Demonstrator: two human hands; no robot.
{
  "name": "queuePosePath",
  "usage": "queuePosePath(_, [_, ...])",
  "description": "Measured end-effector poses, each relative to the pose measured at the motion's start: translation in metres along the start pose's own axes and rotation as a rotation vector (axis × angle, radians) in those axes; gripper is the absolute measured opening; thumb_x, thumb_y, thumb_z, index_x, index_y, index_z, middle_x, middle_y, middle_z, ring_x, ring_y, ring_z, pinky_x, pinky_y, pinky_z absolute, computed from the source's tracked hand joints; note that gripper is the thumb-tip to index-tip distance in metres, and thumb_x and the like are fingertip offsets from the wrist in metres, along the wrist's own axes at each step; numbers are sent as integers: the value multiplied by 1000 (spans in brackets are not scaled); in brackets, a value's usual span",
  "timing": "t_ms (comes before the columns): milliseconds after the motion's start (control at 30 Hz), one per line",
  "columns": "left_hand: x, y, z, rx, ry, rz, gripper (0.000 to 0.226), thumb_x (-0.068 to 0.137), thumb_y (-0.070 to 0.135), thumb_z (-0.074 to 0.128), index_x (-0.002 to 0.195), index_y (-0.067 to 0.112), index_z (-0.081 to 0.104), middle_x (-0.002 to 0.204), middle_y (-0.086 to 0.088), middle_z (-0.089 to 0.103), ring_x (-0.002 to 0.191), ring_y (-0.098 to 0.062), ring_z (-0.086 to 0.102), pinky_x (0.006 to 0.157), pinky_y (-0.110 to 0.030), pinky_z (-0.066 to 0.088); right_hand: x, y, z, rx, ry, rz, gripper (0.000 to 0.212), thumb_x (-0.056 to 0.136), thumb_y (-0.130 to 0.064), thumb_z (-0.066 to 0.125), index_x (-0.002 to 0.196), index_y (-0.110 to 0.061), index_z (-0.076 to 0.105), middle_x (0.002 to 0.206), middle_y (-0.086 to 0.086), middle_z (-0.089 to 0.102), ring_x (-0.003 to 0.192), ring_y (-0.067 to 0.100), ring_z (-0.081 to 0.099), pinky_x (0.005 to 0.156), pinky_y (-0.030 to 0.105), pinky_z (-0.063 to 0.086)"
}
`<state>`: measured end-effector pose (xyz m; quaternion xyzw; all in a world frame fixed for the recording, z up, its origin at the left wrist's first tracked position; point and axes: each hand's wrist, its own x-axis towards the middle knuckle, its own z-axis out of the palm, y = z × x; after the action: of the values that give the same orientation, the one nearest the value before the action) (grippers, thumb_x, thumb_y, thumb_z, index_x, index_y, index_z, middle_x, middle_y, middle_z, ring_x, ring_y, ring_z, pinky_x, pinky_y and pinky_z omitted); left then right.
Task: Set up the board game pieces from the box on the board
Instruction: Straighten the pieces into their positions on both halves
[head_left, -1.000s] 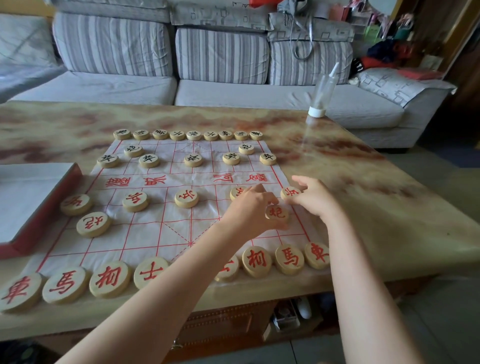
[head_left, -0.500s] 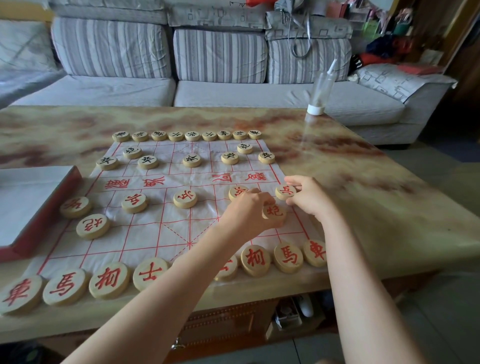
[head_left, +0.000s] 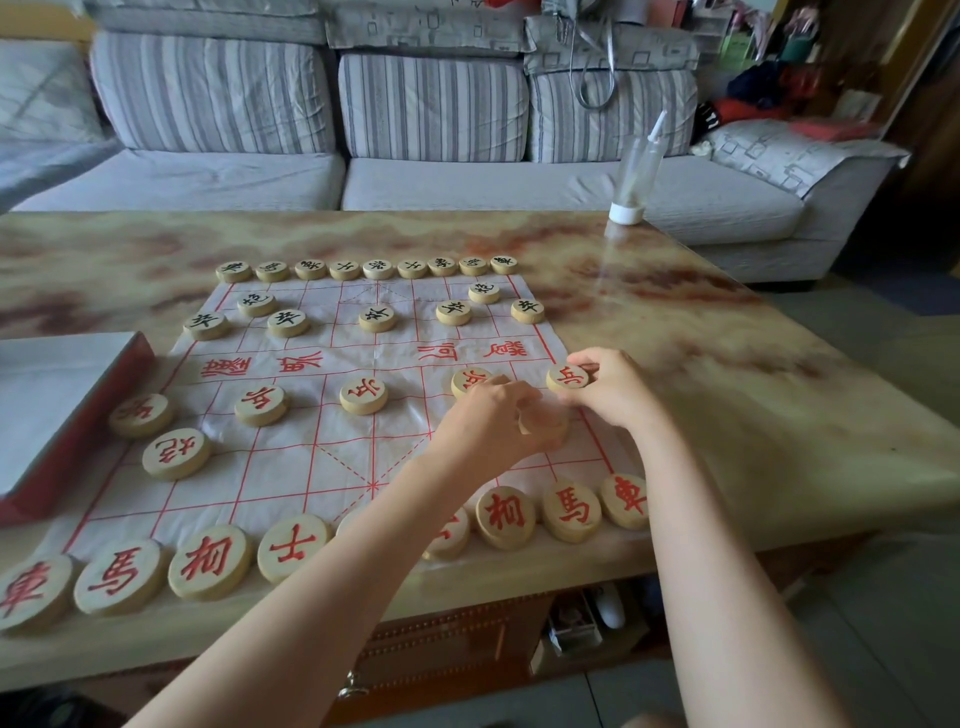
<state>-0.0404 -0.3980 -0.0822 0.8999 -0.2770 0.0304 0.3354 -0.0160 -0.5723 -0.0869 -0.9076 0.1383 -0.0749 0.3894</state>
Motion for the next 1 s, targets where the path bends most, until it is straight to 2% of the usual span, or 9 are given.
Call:
queuePosePath(167, [-1, -1, 1, -3, 9, 7, 49, 71, 38, 74, 111, 11, 63, 103, -8, 61, 93, -23, 57, 83, -37, 48, 6, 8, 2, 14, -37, 6, 61, 65, -7, 78, 122, -19, 59, 124, 12, 58, 115, 25, 55, 104, 40, 42])
queuePosePath(467, [-4, 0, 1, -17, 24, 20, 50, 72, 36, 74, 113, 10, 63, 106, -7, 62, 94, -22, 57, 83, -36, 49, 5, 8, 2, -10, -45, -14, 63, 66, -9, 78, 125, -16, 57, 126, 11, 58, 121, 26, 51, 106, 42, 39])
queuePosePath(1000, [-6, 0, 1, -46, 45, 27, 47, 72, 34, 75, 110, 10, 63, 104, -6, 60, 91, -19, 57, 82, -37, 51, 0, 6, -1, -15, -37, -26, 56, 66, -11, 79, 118, -13, 59, 119, 11, 60, 111, 26, 56, 100, 42, 44])
